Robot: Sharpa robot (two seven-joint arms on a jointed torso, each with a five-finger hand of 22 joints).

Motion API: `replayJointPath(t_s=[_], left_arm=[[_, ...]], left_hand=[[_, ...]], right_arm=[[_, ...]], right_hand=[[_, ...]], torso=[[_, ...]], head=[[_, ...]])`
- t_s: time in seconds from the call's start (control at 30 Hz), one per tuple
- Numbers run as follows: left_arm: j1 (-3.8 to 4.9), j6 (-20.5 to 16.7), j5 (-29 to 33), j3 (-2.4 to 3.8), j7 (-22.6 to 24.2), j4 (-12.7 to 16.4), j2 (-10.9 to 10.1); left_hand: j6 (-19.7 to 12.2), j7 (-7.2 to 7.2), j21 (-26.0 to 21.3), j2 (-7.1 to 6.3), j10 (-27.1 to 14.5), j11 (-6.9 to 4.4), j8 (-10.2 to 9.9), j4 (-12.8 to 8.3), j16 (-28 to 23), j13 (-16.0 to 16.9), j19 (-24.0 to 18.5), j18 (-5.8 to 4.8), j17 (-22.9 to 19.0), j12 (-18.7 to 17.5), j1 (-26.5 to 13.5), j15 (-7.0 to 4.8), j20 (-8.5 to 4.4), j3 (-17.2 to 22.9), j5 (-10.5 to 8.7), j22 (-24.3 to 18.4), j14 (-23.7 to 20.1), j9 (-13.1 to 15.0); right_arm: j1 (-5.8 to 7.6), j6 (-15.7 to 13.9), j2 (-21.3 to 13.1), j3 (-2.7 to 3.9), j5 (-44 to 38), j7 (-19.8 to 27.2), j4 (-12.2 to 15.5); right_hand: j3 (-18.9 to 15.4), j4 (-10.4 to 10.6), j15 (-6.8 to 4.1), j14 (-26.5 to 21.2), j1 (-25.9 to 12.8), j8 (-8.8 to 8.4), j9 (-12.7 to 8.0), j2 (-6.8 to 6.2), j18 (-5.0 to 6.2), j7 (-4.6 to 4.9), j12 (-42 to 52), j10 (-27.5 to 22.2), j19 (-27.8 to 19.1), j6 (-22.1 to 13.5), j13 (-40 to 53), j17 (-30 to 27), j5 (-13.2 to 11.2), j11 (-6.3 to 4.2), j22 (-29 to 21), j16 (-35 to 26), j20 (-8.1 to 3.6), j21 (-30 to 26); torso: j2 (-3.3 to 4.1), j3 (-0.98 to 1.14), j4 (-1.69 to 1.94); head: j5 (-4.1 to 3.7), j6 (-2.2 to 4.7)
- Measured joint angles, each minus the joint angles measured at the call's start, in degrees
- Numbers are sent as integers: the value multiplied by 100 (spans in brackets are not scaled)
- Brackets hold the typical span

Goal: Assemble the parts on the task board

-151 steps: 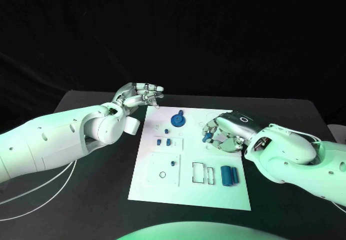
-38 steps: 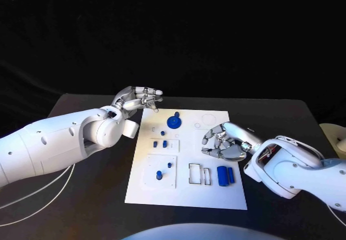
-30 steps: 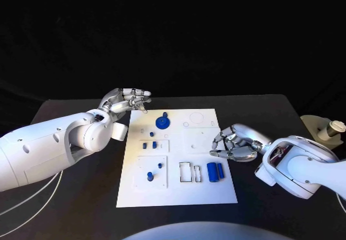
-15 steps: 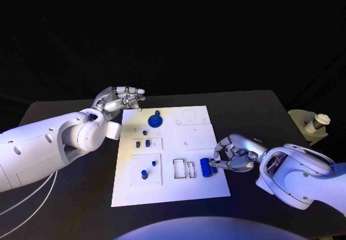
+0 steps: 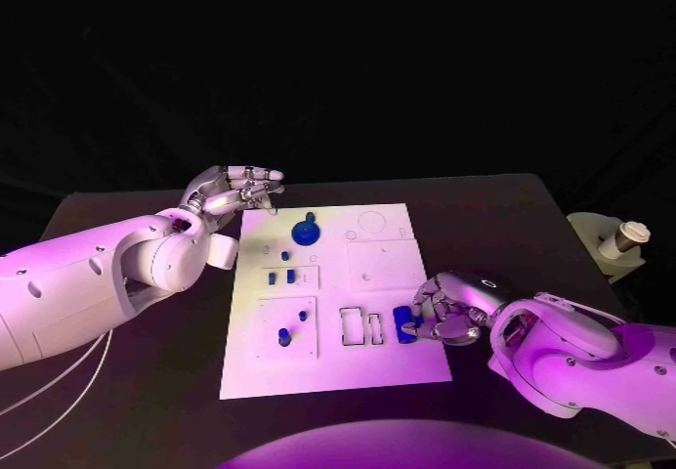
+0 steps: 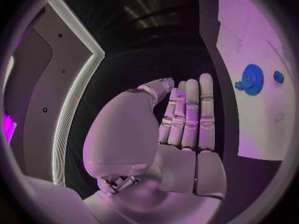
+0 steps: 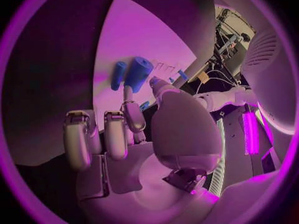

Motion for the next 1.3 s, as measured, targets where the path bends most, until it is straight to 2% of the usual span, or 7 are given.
replayJointPath(t_s=[0.73,0.97,1.1,1.3], left_arm=[[-2,16,1,-1,-2,10,-27],[-2,27,1,-1,-4,14,-29],[-2,33,1,-1,-5,16,-31],[-2,42,0,-1,-6,18,-35]], left_hand=[[0,0,0,0,0,0,0,0,0,-1,0,0,1,0,0,0,0,0,0,4,0,-4],[0,0,0,0,0,0,0,0,0,-2,0,0,1,0,0,0,0,0,0,4,0,-4],[0,0,0,0,0,0,0,0,0,-2,0,0,-4,0,0,0,0,0,0,11,0,-4],[0,0,0,0,0,0,0,0,0,-2,0,0,-4,0,0,0,0,0,0,10,0,-4]], right_arm=[[-176,-9,396,3,-366,-276,-201],[-216,-1,495,6,-411,-328,-261],[-220,-1,522,12,-444,-344,-282],[-223,-5,552,21,-515,-362,-298]], right_hand=[[-94,-16,0,0,-53,20,6,7,0,0,22,-1,0,0,54,-2,23,0,-1,0,1,27],[-128,-14,1,0,-51,63,19,8,1,-19,73,31,-1,20,113,-2,88,-31,-2,22,-41,30],[-145,-31,1,0,3,70,38,62,0,-27,111,51,0,30,144,-2,113,-52,-2,44,-41,68],[-149,-27,-1,-1,252,130,20,94,1,-61,159,94,-1,64,211,-3,368,-55,-3,47,-41,115]], torso=[[21,4,-4],[25,3,-5],[26,4,-7],[27,4,-9]], head=[[52,22],[59,31],[66,35],[69,39]])
